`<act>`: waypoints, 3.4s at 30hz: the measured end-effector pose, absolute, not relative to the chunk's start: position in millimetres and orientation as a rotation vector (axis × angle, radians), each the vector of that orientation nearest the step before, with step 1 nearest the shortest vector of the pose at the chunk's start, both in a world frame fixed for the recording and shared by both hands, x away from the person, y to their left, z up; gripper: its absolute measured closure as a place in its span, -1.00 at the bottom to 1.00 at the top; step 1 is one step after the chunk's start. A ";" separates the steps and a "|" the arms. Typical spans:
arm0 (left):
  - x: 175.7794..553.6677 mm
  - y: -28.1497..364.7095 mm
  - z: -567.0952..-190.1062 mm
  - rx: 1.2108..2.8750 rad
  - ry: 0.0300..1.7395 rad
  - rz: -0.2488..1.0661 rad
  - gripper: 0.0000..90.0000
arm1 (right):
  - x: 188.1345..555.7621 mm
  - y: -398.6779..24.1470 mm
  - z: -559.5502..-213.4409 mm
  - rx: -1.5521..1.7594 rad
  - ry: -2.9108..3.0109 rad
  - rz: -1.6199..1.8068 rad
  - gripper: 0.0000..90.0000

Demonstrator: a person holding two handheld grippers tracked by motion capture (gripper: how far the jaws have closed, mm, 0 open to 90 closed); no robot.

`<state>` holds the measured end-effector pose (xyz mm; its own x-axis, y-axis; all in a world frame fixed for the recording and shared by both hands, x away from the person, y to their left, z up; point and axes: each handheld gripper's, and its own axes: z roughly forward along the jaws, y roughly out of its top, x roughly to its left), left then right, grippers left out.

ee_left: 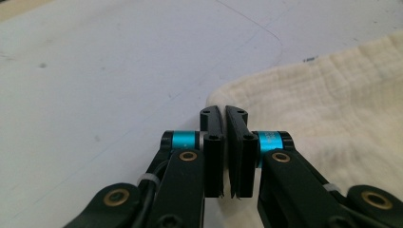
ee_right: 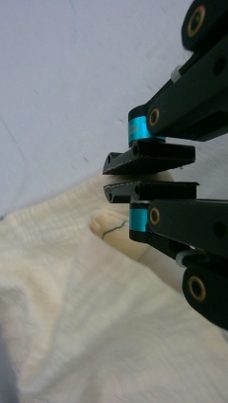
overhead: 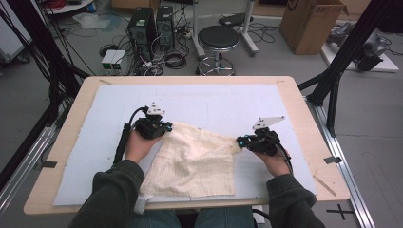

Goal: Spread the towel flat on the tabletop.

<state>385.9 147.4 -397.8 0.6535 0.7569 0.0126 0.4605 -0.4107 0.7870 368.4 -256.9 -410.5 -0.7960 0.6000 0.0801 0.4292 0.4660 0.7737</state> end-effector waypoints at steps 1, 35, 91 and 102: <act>381.7 152.8 -396.4 2.066 0.940 0.476 0.90 | 369.1 -256.2 -407.1 0.898 2.487 1.242 0.86; 382.7 200.4 -383.8 1.876 0.988 0.554 0.19 | 424.5 -208.5 -372.3 0.847 2.456 1.158 0.18; 277.5 210.6 -442.2 2.165 0.743 0.279 0.86 | 317.5 -206.4 -438.9 0.506 2.860 1.189 0.96; 273.1 208.6 -438.5 2.165 0.709 0.282 0.98 | 314.9 -212.4 -435.2 0.478 2.859 1.222 0.95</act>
<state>273.1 208.6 -438.5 0.8162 0.5764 -0.0386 0.3927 -0.5045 0.7690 314.9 -212.4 -435.2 -0.9538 0.2748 0.1215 0.2777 0.6521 0.7054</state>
